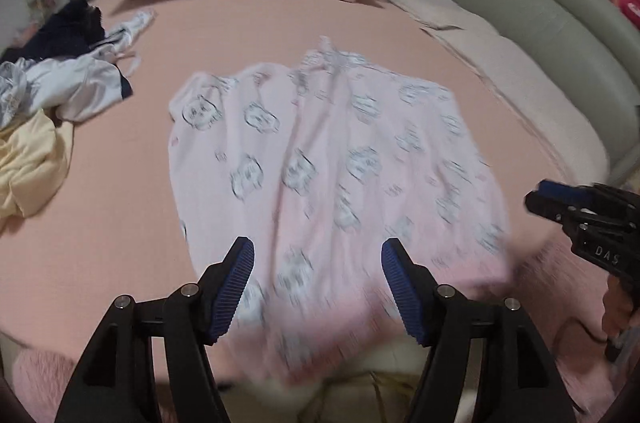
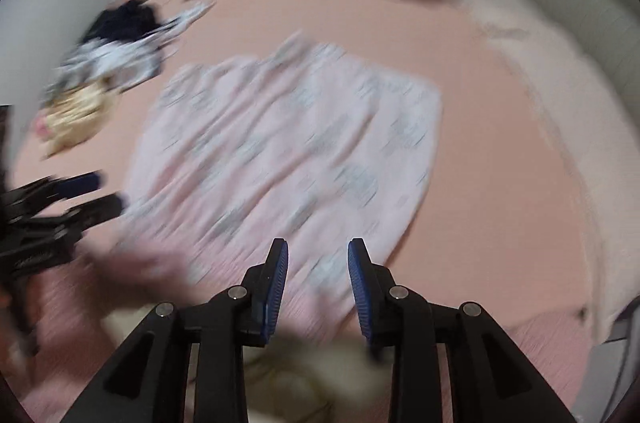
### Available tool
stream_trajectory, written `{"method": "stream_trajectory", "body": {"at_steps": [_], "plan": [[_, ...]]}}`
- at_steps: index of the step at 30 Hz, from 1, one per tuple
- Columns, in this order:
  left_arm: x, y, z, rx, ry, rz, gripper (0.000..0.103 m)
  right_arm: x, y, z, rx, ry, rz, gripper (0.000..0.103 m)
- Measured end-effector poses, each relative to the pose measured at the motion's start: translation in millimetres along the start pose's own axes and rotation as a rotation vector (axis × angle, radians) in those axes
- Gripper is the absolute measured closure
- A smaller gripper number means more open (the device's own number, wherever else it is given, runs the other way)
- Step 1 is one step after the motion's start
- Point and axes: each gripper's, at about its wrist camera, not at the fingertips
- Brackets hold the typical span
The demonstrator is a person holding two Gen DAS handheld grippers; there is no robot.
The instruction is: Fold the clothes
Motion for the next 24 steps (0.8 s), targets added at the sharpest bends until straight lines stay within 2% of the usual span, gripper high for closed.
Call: {"method": "stream_trajectory", "body": {"at_steps": [3,5,7,9,13,15,18,22,24], "plan": [[39,-4,5,-0.022,-0.069,-0.083,0.039,31,-3,-6,0.023,0.016,0.108,0.072],[57,-7,10,-0.055,-0.108,-0.085,0.039,48,-3,-3,0.09,-0.014,0.062,0.072],[64,-6,15,-0.064,-0.113,-0.087,0.039,59,-7,-1,0.071,-0.021,0.048,0.072],[67,-6,17,-0.05,-0.099,-0.099,0.039,70,-12,0,0.051,-0.028,0.037,0.072],[73,-7,22,0.001,-0.144,-0.129,0.038,85,-15,5,0.045,-0.066,0.046,0.072],[69,-9,27,0.012,-0.181,-0.144,0.038,89,-15,12,0.052,-0.091,0.042,0.068],[60,-19,41,-0.012,-0.223,-0.121,0.036,81,-16,27,0.025,-0.134,0.012,0.062],[45,-24,47,-0.012,-0.275,-0.042,0.035,64,-11,33,0.042,-0.155,-0.031,0.062],[35,-22,38,-0.018,-0.221,0.004,0.035,56,-10,27,0.049,-0.138,-0.038,0.062]]}}
Point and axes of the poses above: each gripper's, at about its wrist camera, not at the fingertips, and x roughly the way its jaws point, y to its right, z to its underside, and after that the axes turned 11 degrees about -x, right-handed
